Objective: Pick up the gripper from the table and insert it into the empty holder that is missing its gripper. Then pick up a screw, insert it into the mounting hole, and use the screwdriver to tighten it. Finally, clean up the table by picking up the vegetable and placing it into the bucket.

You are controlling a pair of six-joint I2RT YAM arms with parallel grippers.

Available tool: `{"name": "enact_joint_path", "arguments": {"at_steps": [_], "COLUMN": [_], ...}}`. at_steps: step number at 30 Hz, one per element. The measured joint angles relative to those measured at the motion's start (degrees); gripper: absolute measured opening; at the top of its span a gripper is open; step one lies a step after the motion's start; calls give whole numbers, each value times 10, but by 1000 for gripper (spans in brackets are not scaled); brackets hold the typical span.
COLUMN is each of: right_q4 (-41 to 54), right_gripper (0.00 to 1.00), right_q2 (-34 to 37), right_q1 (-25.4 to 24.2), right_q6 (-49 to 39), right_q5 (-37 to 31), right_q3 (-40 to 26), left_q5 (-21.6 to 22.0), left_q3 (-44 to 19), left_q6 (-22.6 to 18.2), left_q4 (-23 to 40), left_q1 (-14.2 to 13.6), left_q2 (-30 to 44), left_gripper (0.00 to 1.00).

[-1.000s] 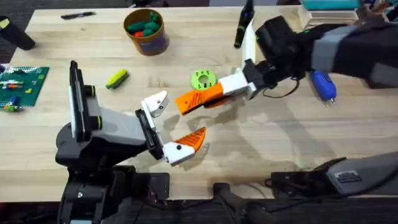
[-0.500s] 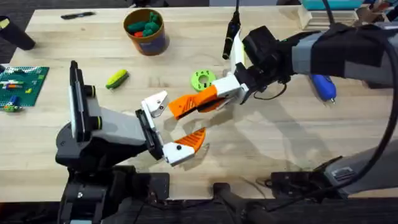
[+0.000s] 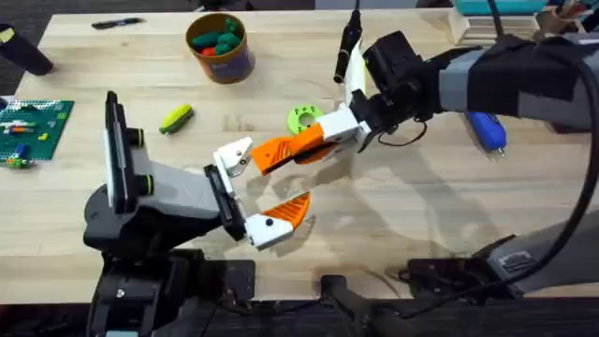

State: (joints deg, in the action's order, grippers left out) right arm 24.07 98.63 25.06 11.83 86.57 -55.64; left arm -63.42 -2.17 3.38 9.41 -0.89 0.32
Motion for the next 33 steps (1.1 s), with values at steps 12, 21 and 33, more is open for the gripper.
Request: {"name": "enact_joint_path", "arguments": {"at_steps": [12,21,33], "right_q4": [-13,-27,-77], "right_gripper": [7,7,7], "right_q2": [0,9,35], "right_q1": [11,11,14], "right_q6": [20,28,57], "right_q5": [-17,-17,-14], "right_q3": [0,0,0], "left_q5": [0,0,2], "left_q3": [0,0,0], "left_q6": [0,0,0], "left_q4": [0,0,0], "left_q1": [0,0,0], "left_q2": [0,0,0], "left_gripper": [889,889,889]}}
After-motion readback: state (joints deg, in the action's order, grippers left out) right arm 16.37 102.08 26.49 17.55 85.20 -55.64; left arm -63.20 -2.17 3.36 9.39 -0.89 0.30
